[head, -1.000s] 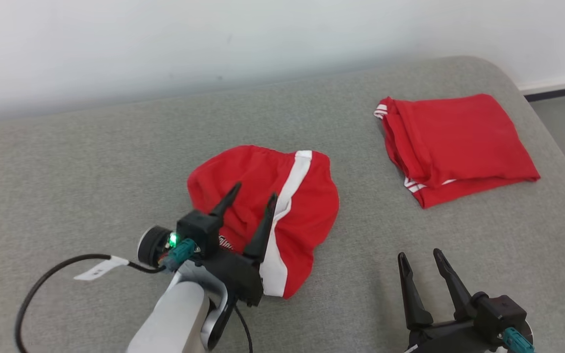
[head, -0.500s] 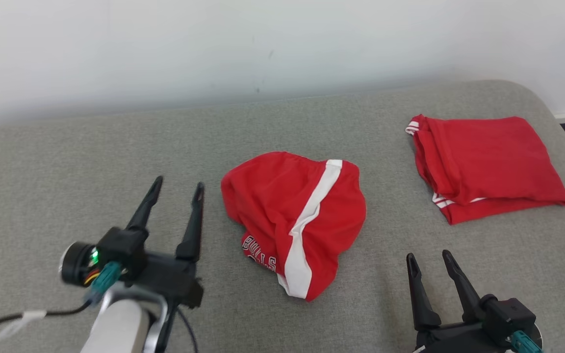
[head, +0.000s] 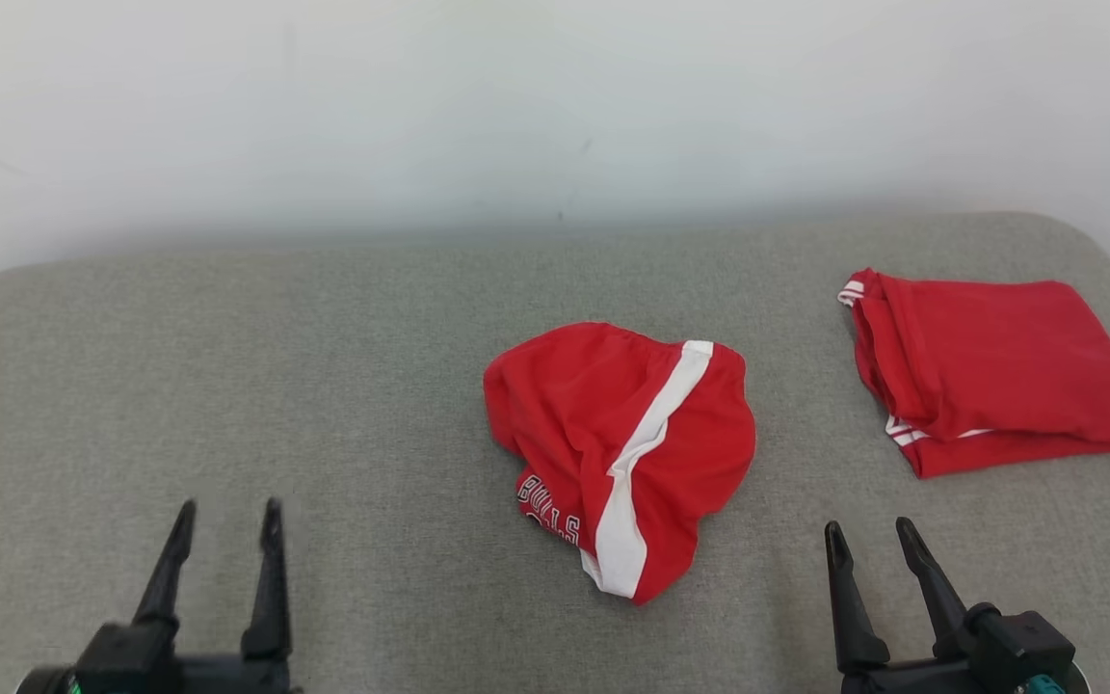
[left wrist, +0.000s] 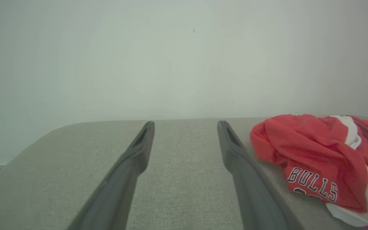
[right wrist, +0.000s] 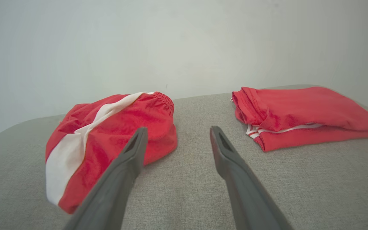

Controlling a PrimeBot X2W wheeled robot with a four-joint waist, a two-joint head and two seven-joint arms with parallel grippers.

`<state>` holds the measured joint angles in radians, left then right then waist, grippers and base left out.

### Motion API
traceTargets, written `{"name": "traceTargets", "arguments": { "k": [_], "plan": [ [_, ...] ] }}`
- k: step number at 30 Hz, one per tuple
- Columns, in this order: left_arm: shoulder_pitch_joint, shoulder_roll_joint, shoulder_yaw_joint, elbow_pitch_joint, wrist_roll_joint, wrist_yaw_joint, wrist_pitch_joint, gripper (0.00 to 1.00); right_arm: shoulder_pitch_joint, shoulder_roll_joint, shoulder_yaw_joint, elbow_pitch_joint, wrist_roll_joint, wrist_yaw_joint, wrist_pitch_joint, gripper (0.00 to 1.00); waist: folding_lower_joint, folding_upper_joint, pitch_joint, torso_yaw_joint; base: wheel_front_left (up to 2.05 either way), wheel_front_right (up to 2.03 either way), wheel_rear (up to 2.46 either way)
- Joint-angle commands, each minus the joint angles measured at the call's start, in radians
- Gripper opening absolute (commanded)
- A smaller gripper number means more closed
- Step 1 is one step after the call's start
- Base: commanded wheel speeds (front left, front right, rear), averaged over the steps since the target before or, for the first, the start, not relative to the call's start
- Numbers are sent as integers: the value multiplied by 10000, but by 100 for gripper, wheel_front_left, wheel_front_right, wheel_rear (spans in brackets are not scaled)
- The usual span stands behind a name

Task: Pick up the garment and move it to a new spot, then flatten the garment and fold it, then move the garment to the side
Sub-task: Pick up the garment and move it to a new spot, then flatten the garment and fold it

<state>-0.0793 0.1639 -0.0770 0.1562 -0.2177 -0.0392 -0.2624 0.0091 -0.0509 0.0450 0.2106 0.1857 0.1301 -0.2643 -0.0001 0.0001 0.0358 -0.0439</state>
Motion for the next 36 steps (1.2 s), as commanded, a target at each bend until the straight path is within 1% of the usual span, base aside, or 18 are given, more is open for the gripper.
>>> {"name": "traceTargets", "arguments": {
  "k": [1,9,15,24,36],
  "plan": [
    [279,-61,167,-108,108,58,-20,100,114,7,-2,-57,-41,6,-5,100,1,-1,-131,111,0,0,0],
    [1700,-679,1223,-582,434,118,-20,100,382,1,-97,-274,-113,6,-5,100,1,-1,-307,209,0,0,0],
    [2142,-940,1688,-815,605,-71,-21,100,483,4,-221,-299,-133,6,-4,100,1,-1,-329,274,0,0,0],
    [2285,-1113,1846,-972,904,-384,-21,100,504,4,-225,-210,-95,6,-4,100,1,-1,-326,288,0,0,0],
    [2200,-1140,1844,-828,1000,-376,-21,100,481,4,-193,-163,-29,6,-4,100,1,-1,-277,292,0,0,0]
  ]
}}
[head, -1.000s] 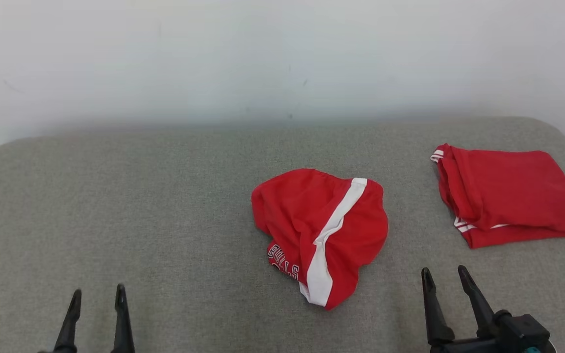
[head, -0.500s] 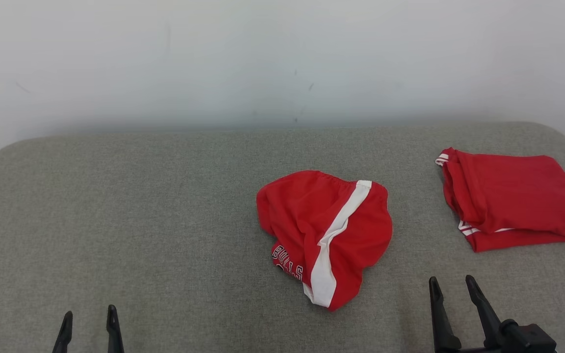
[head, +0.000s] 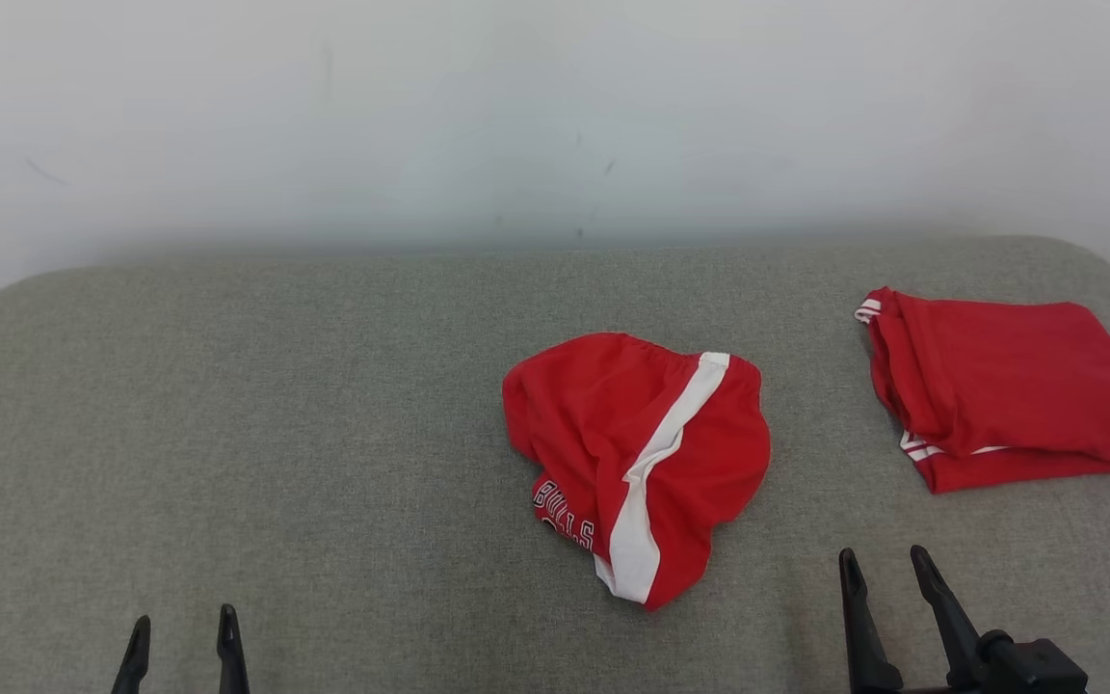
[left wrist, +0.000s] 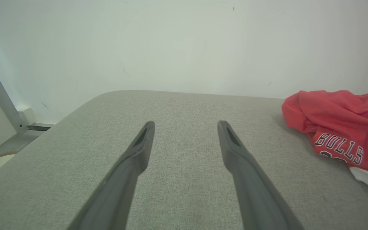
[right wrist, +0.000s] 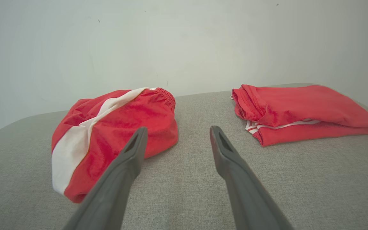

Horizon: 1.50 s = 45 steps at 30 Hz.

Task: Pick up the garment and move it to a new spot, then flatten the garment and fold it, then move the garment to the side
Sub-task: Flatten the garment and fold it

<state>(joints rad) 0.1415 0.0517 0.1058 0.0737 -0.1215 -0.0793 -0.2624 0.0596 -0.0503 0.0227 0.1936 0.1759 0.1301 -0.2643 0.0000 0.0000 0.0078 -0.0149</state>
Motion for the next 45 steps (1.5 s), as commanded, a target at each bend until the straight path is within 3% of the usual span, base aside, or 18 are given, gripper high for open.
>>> {"name": "traceTargets", "arguments": {
  "k": [1,35,45],
  "plan": [
    [-15,-19,1,-7,42,45,-21,100,-28,-2,35,9,68,6,-4,100,0,0,7,2,0,0,0],
    [-382,-19,-324,-14,-35,158,-21,100,-117,-3,111,85,74,6,-6,100,0,0,23,-107,0,0,0],
    [-2334,-11,-1303,882,344,-346,-20,100,-349,-2,355,134,161,6,-4,100,0,0,240,-676,0,0,0]
  ]
}}
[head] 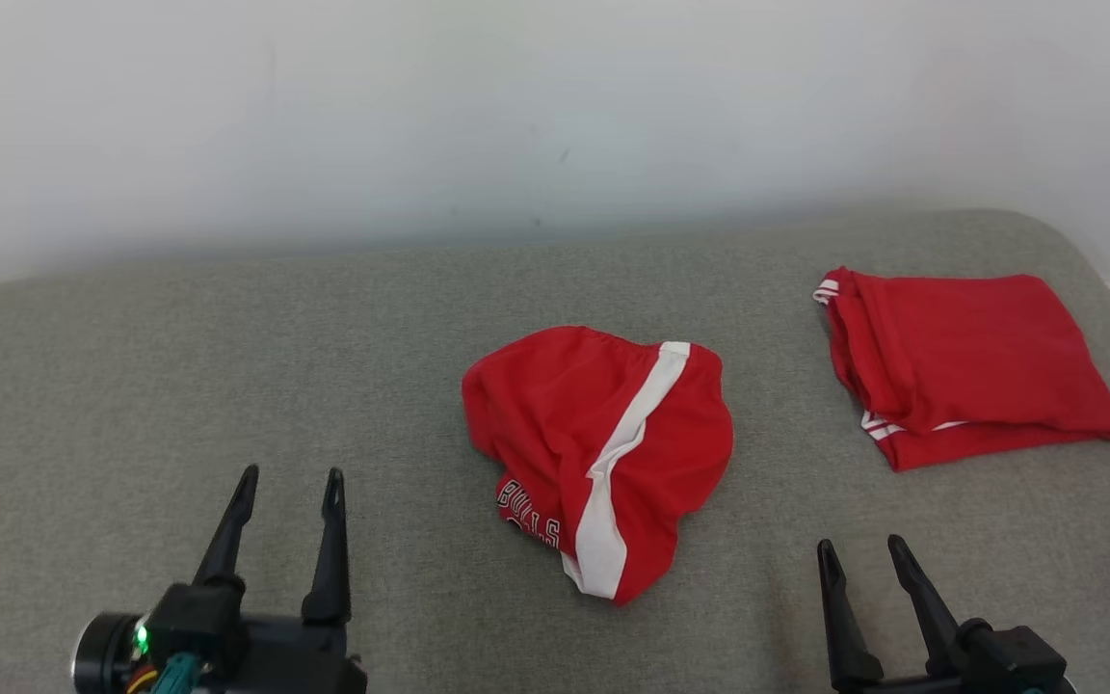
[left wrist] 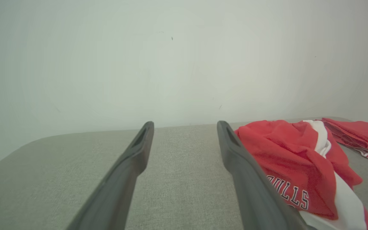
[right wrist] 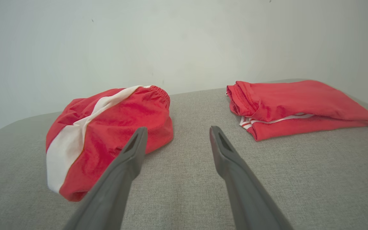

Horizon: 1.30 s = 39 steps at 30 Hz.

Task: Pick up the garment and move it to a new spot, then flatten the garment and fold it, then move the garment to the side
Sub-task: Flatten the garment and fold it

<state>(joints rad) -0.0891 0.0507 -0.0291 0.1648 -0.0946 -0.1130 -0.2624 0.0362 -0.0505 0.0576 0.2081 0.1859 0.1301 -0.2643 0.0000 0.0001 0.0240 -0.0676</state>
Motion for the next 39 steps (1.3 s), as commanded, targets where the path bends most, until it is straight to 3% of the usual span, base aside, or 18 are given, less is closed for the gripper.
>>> {"name": "traceTargets", "arguments": {
  "k": [1,7,18,31,32,33,34,39],
  "plan": [
    [-293,6,-82,90,109,-27,-21,100,-163,2,51,-8,79,6,-4,100,0,-1,118,-269,0,0,0],
    [-1892,245,-1029,1101,183,-182,-20,100,-415,-1,106,8,240,6,-6,100,0,-1,485,-1092,0,0,0],
    [-4255,713,-3055,3232,-667,-167,-21,100,-768,6,149,88,628,6,-6,100,0,-1,1055,-2617,0,0,0],
    [-6250,800,-4836,7172,-1550,-166,246,100,-931,6,197,122,999,6,-4,100,0,-1,1415,-3342,0,0,0],
    [-6366,787,-4854,7432,-1562,-166,254,74,-932,5,187,117,1016,6,-4,100,0,-1,1424,-3344,0,0,0],
    [-6444,749,-4916,7612,-1584,-165,232,42,-924,0,166,107,1019,6,-5,100,0,-1,1426,-3336,0,0,0],
    [-6517,658,-4959,7746,-1705,-167,177,0,-914,2,128,96,1019,6,-5,100,0,-1,1427,-3312,0,0,0],
    [-6888,451,-5267,7864,-2057,-165,19,0,-862,3,16,58,874,6,-4,100,0,-1,1329,-2973,0,0,0]
  ]
}}
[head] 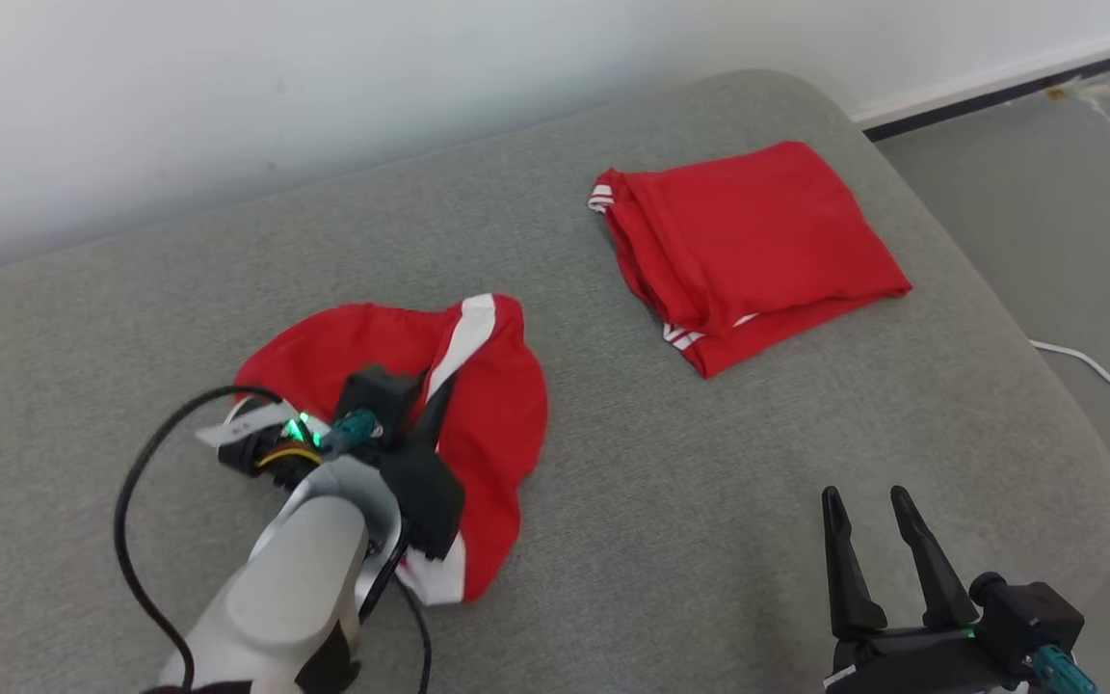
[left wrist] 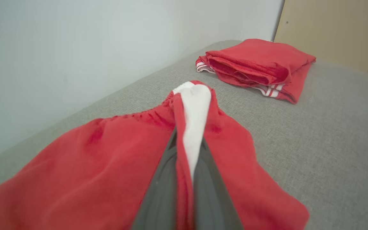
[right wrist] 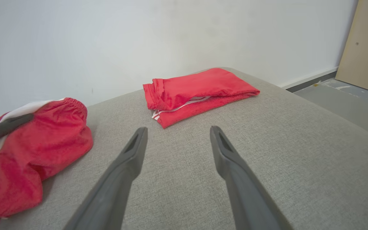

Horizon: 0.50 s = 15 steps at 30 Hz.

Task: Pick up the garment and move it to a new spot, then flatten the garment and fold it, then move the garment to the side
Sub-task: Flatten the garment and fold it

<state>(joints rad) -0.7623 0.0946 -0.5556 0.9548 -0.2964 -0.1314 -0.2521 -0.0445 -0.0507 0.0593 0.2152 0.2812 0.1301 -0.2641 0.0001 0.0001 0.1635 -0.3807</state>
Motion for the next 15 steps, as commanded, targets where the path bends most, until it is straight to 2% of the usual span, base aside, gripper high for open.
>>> {"name": "traceTargets", "arguments": {
  "k": [1,4,8,15],
  "plan": [
    [-219,-45,-32,-109,-162,19,-91,0,-45,2,9,-12,-106,6,-7,100,-1,-1,-96,258,0,0,0],
    [-494,-209,-141,-553,-460,19,-130,0,-5,4,-45,1,-182,6,-7,100,-1,-1,-219,657,0,0,0],
    [-535,-323,225,-1872,-825,21,-139,0,155,7,-129,29,-314,6,-6,100,-1,-1,-435,1399,0,0,0],
    [984,-356,1367,-4083,-1016,341,-127,0,303,2,-52,51,-503,6,-7,100,-1,-1,-800,2592,0,0,0]
  ]
}}
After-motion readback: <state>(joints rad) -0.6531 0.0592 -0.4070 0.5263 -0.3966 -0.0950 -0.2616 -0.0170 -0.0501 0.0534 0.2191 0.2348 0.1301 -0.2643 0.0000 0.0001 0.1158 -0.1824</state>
